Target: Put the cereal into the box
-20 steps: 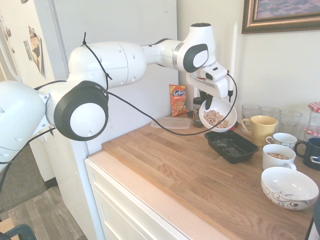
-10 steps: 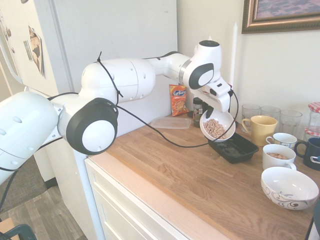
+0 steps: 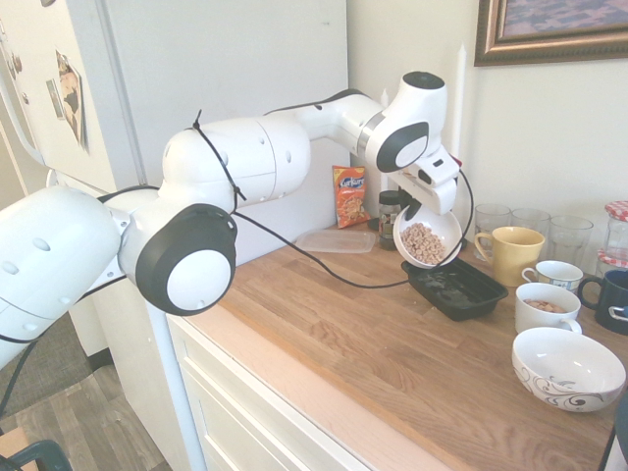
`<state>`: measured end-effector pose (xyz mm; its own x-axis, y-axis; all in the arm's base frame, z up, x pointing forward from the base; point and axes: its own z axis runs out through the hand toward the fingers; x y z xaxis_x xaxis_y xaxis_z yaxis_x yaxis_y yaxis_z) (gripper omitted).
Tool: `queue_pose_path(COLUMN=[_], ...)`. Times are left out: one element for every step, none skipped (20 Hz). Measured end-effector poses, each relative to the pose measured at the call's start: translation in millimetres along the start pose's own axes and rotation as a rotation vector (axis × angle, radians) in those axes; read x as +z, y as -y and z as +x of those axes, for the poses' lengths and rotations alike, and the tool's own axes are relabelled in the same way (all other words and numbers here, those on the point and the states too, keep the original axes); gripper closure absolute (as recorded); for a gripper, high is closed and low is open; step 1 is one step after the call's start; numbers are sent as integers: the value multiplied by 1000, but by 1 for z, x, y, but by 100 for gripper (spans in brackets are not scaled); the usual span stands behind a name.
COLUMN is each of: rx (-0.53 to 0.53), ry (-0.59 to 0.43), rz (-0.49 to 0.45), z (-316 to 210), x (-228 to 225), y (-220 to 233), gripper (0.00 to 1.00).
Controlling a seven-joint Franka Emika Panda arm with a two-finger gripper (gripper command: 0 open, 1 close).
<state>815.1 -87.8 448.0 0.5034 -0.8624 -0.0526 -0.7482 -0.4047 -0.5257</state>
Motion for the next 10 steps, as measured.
queue_pose_path(rx=[4, 9, 12, 16, 19, 20, 20, 18, 17, 18], ry=[13, 30, 46, 59, 68, 71, 71, 71, 70, 73], rz=[18, 41, 63, 83, 96, 103, 107, 112, 121, 135], z=[2, 5, 8, 11, 15, 17, 19, 20, 20, 21], x=[3, 6, 9, 11, 12, 12, 11, 9, 6, 3], y=[-2, -4, -6, -8, -11, -12, -13, -13, -12, -10], gripper=[100, 100, 100, 100, 100, 100, 100, 100, 100, 100])
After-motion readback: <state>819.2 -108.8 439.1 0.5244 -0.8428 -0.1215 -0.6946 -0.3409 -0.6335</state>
